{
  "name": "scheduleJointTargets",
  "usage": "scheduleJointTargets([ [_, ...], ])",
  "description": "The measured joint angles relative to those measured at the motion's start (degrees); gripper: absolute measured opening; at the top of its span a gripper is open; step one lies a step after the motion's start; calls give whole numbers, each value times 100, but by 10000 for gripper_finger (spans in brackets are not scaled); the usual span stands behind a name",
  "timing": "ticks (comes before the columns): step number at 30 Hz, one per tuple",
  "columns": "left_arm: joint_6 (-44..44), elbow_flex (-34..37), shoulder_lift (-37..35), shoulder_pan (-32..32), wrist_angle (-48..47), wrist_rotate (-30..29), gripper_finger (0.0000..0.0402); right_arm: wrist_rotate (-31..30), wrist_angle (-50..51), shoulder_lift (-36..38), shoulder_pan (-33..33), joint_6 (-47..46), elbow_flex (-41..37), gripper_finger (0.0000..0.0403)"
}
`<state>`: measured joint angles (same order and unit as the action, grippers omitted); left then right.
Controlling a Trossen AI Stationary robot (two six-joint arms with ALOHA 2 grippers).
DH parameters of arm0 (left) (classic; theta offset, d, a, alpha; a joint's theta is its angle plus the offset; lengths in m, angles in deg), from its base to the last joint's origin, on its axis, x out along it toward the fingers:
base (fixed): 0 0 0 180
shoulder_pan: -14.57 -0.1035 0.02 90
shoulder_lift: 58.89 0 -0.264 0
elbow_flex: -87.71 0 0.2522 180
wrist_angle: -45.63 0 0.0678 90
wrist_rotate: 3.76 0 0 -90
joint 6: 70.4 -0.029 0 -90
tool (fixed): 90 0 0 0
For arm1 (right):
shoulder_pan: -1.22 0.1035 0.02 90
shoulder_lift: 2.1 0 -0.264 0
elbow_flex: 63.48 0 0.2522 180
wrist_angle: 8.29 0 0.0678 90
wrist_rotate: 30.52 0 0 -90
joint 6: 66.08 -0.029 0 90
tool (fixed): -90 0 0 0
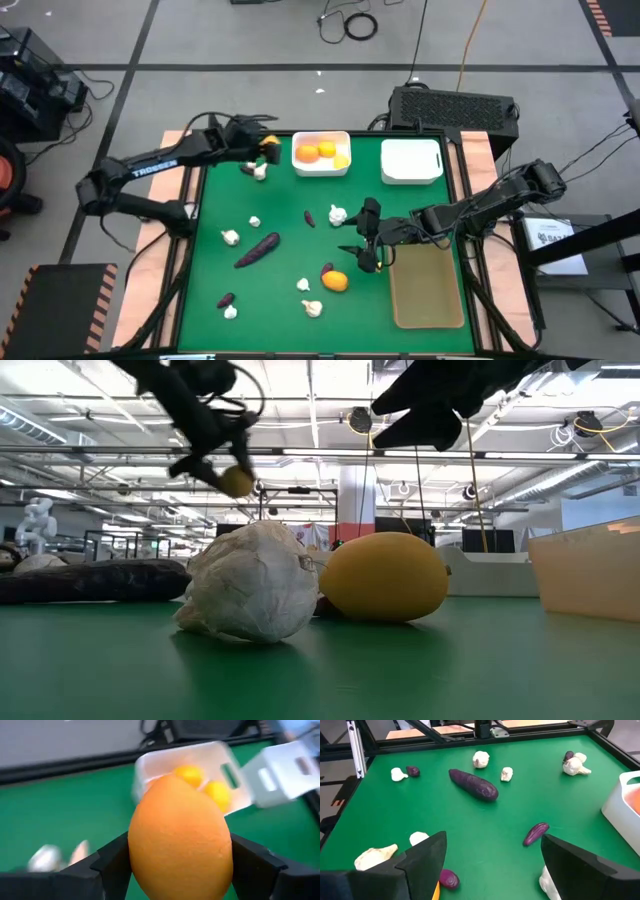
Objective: Sort produce into baskets
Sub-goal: Put the lemon into the left white bin
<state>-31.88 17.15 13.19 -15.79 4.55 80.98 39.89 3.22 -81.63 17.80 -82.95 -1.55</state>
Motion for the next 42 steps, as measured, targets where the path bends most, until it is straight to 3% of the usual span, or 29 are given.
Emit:
scheduleJointTargets([
  [6,-436,-576,1172,91,622,559,272,-10,-13,0,-93,-60,0,314],
  [17,-1842,-1739,2481,291,773,566,272,-6,40,0,-121,-2,0,314],
  [22,-2254,-1803,2633,353,929,468,289,-4,74,0,-126,105,0,314],
  [33,-2285,-1810,2620,215,949,483,360,-4,79,0,-129,264,0,314],
  [42,-2708,-2347,1999,304,-1386,478,362,24,64,0,-125,-134,0,314],
])
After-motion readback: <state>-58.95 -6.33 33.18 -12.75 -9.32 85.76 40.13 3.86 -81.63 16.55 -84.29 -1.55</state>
